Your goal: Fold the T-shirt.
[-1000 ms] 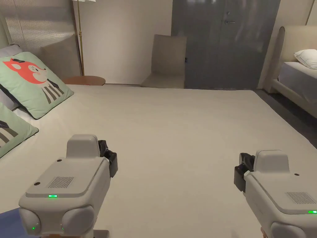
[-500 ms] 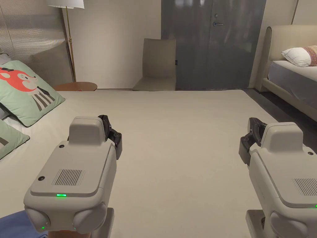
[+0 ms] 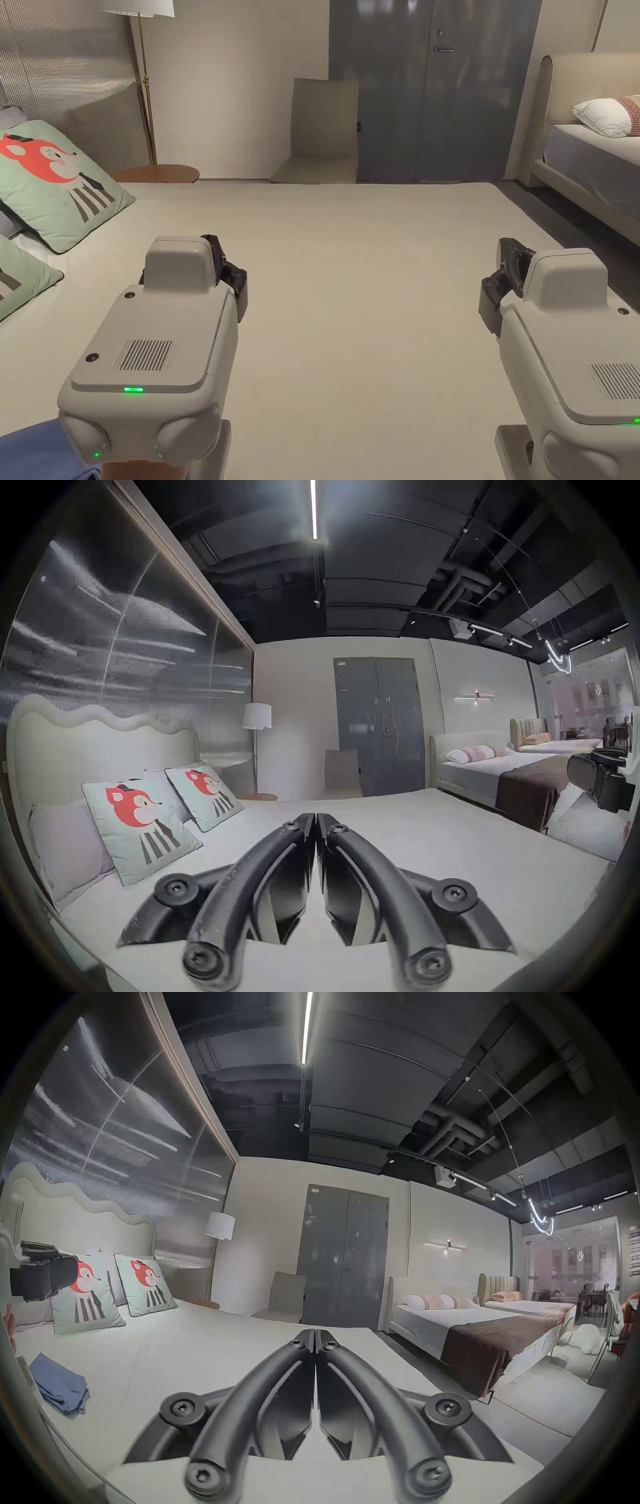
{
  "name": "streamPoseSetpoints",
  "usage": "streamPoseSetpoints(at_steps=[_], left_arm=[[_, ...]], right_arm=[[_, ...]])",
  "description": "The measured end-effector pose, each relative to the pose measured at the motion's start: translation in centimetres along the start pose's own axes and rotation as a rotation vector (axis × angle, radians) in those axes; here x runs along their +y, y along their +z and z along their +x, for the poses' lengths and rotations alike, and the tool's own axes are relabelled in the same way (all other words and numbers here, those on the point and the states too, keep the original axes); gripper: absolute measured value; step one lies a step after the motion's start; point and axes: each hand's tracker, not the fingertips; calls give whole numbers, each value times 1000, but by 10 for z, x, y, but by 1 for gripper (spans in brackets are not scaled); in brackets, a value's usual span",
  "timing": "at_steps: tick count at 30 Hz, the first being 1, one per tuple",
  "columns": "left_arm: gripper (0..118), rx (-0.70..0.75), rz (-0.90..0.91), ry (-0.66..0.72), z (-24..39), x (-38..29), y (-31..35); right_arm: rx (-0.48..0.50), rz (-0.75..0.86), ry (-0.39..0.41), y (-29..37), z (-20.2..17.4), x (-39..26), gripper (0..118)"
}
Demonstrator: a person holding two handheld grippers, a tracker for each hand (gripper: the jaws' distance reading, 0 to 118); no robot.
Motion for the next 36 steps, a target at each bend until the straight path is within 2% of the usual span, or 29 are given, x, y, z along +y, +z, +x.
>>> streamPoseSetpoints(at_steps=[19,24,27,28,29,30,33,34,36], left_arm=[[1,5,-5,9,-1,-5,1],[11,4,-5,3,2,-2,6],[24,10,1,-1,2,-2,6],[24,12,2,0,1,-2,7],[41,10,0,3,1,-1,7],[52,7,-3,7,1,-1,7],[78,11,1,15,-1,-2,6],[87,12,2,16,-1,-2,7],[111,13,4,21,-1,-1,8]], right_arm=[[12,-1,5,1,-3,2,1],[12,4,5,3,-4,4,1],[7,4,2,3,-4,4,1],[1,6,0,3,-4,4,1],[-2,5,-2,2,-4,4,7],[-1,3,-5,2,-4,4,30],[9,-15,-24,-6,0,-1,113],[7,-9,-27,-6,0,-1,118],[-3,5,-27,-2,0,-1,118]])
